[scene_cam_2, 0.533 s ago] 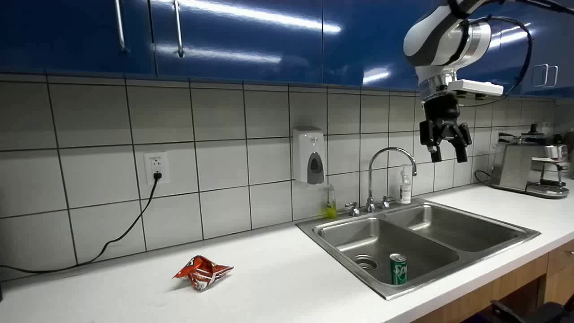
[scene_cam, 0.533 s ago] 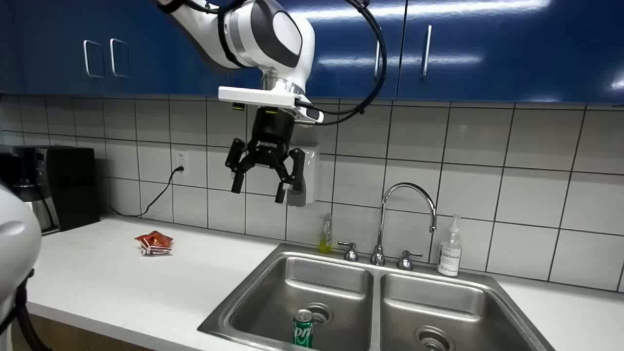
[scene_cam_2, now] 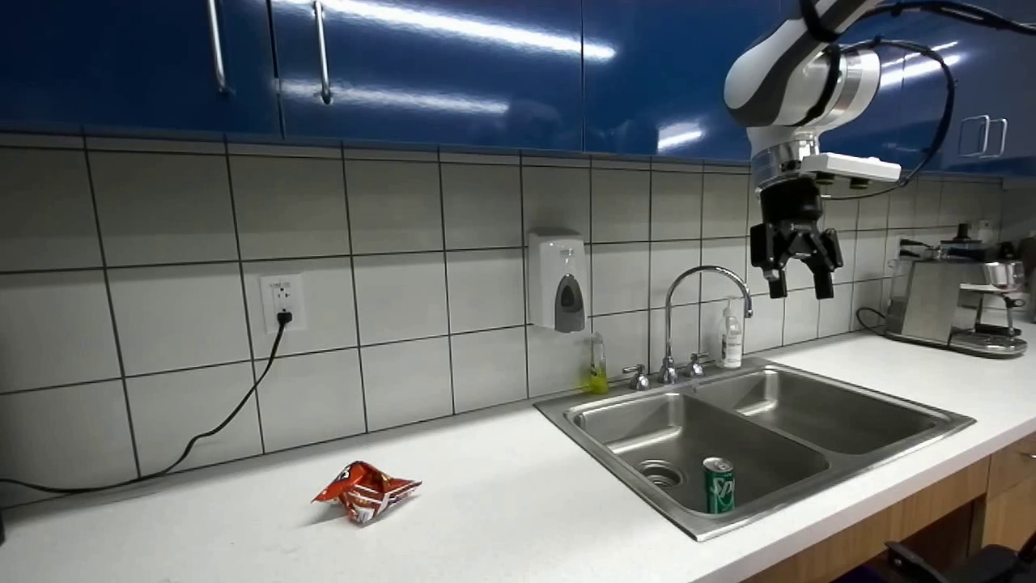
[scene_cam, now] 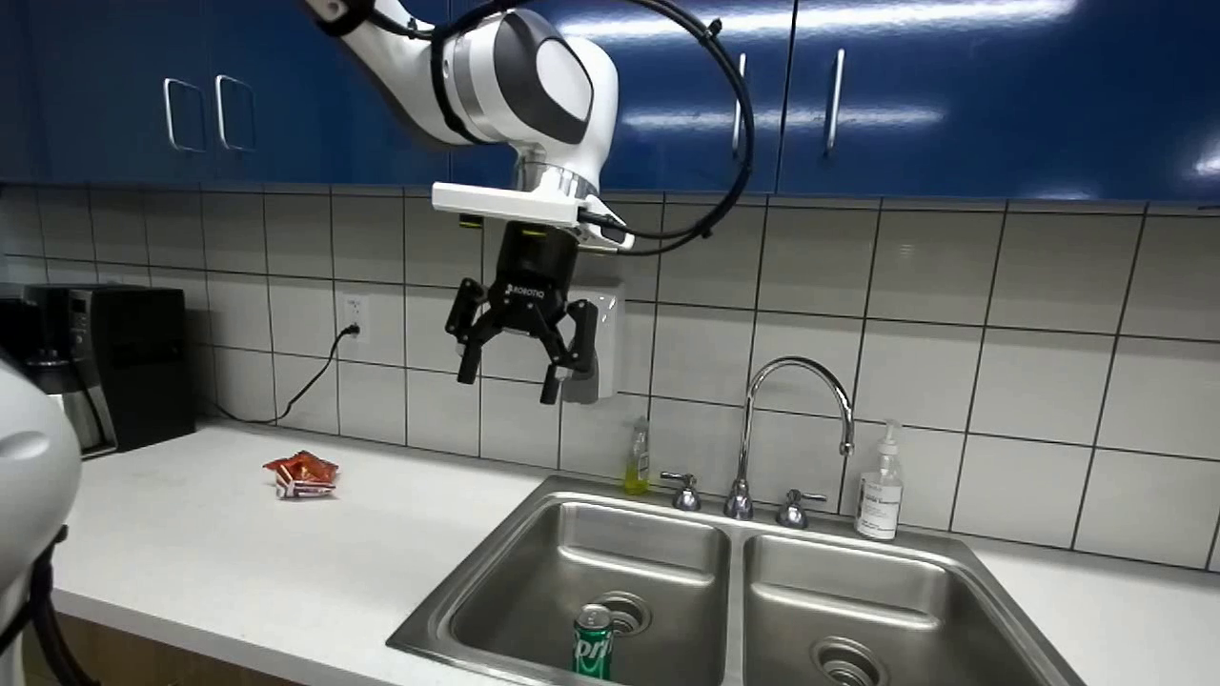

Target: Remove the can out of the sink

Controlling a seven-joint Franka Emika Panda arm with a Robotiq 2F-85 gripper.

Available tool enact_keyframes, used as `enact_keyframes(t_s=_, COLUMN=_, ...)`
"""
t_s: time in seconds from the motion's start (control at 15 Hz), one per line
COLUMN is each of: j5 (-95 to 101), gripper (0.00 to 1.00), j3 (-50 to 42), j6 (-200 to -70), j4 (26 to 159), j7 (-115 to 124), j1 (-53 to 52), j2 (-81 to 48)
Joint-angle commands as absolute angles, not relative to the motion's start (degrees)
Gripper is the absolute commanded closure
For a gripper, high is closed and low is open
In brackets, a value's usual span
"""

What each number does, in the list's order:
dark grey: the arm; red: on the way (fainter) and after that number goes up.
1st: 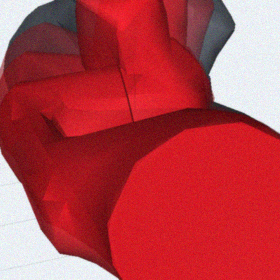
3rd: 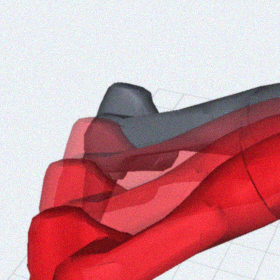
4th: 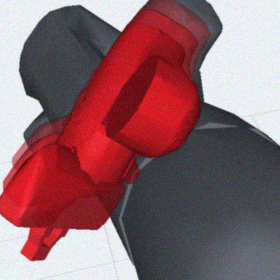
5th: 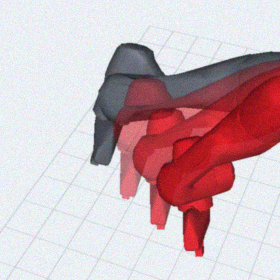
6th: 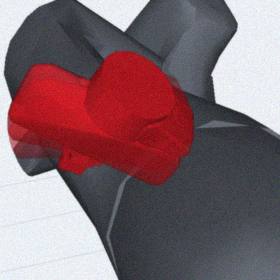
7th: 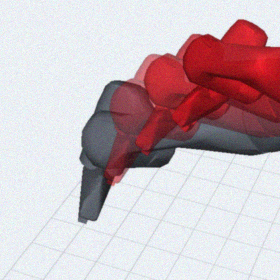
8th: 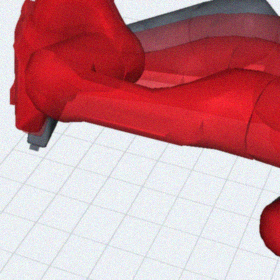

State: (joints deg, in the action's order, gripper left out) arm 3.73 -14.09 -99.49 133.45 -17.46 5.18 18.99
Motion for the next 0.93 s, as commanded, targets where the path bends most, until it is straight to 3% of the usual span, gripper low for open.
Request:
enact_keyframes(t_s=0.0, j5=0.4, gripper=0.0, j3=-13.6, j6=-106.2, j4=133.5, j7=-17.9, j1=5.4, j2=13.8)
enact_keyframes(t_s=0.87, j5=-3.1, gripper=0.0, j3=-12.9, j6=-124.7, j4=135.8, j7=-19.0, j1=7.2, j2=-0.7)
